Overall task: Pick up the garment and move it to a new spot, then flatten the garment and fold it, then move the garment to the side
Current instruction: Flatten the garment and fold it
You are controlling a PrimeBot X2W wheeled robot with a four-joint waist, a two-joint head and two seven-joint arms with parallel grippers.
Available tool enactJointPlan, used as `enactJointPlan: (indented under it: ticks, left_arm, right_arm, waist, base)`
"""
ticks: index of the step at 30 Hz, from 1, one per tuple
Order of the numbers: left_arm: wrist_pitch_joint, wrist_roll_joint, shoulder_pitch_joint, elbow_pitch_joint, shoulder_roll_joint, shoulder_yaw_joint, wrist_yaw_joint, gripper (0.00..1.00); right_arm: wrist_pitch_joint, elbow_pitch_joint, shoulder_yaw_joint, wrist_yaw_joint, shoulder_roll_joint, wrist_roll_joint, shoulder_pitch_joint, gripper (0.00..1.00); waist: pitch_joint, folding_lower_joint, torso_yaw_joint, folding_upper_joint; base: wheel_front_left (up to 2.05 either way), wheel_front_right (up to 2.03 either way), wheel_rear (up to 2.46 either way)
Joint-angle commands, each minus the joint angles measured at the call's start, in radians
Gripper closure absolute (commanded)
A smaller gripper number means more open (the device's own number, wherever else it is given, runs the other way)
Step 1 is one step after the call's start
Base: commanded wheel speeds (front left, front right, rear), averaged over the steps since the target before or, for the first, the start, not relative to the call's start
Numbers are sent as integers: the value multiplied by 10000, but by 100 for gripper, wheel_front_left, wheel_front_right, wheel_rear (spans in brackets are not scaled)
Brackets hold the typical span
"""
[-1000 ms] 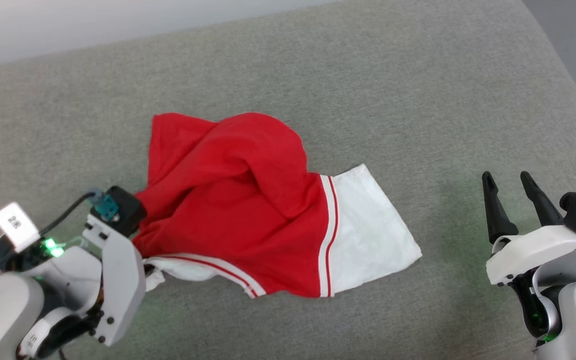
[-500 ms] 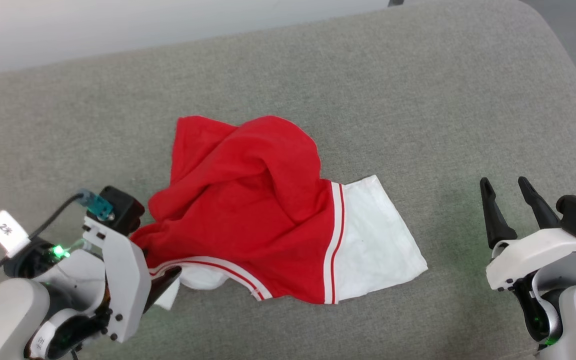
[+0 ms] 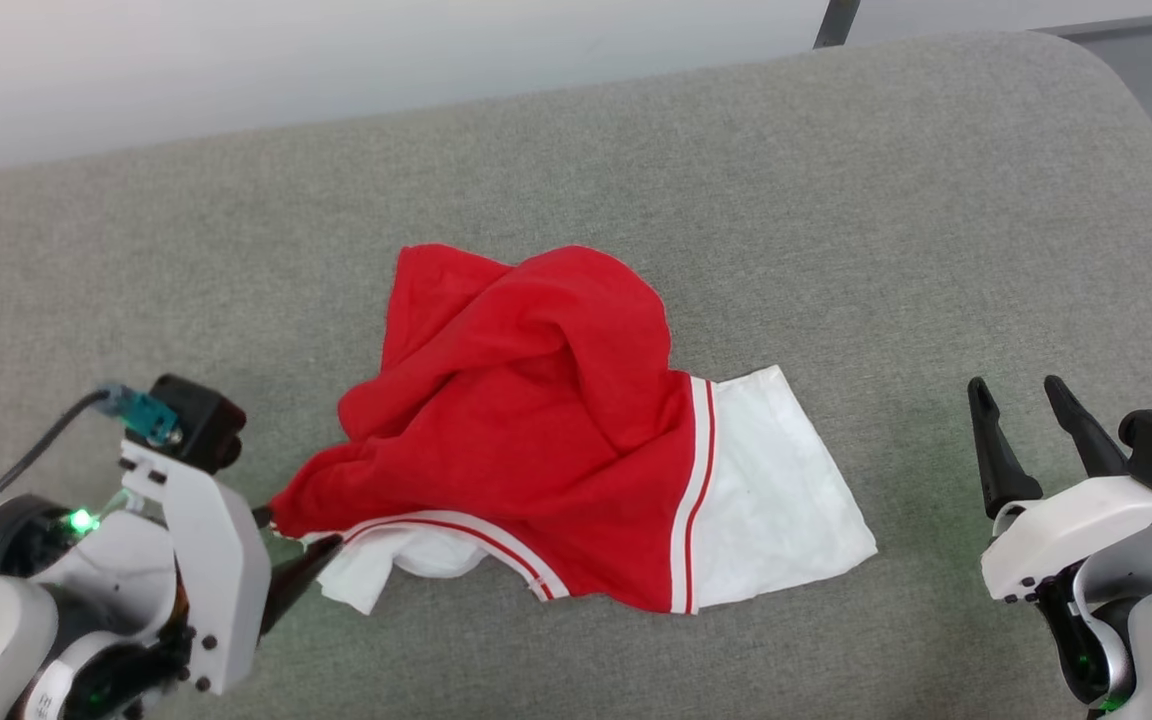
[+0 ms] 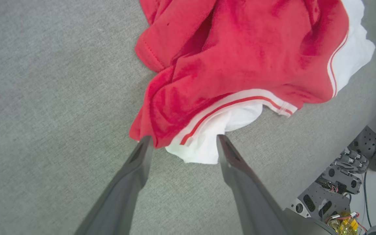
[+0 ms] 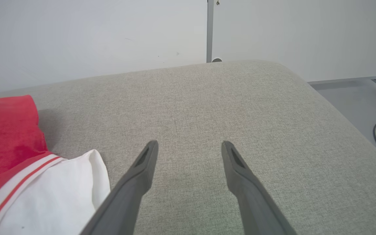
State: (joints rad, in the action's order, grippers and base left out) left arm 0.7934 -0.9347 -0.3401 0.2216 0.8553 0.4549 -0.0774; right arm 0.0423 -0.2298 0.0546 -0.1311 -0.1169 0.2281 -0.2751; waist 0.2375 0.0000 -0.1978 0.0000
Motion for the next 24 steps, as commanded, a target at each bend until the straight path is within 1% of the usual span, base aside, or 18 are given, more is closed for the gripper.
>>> enactJointPlan:
  ticks: [1,8,14,21,22,23,24]
  left_arm:
    - [23,-11,173,46,51,-5,-49,0]
    - [17,-252,680,-31,-15,64,-242,0]
    - [-34,-120,491,-691,-153,196,-132,0]
    - [31,-168,103,-1626,-549,382,-22,0]
    - [40,-176,35,-1734,-600,412,0,30]
    - [77,-244,10,-1855,-666,441,35,69]
    - [108,-358,-16,-1950,-780,463,96,100]
  right_arm:
    - [5,51,-8,7,-35,-44,59,0]
    - [-36,102,11,7,-1,19,42,0]
    - [-95,28,-61,7,79,31,-130,0]
    - [-129,10,-72,7,167,-9,-183,0]
    - [-131,7,-53,7,173,-25,-186,0]
    - [-142,-4,-39,7,166,-33,-192,0]
    - [-146,-24,-30,7,165,-37,-204,0]
  waist:
    - [63,0,-16,0]
    - [271,0,-109,0]
    - [443,0,-221,0]
    - [578,0,-336,0]
    - [587,0,-345,0]
    - [596,0,-351,0]
    - [599,0,-356,0]
  base:
    - [0,0,0]
    - [0,0,0]
    - [0,0,0]
    - [0,0,0]
    - [0,0,0]
    - [0,0,0]
    - [0,0,0]
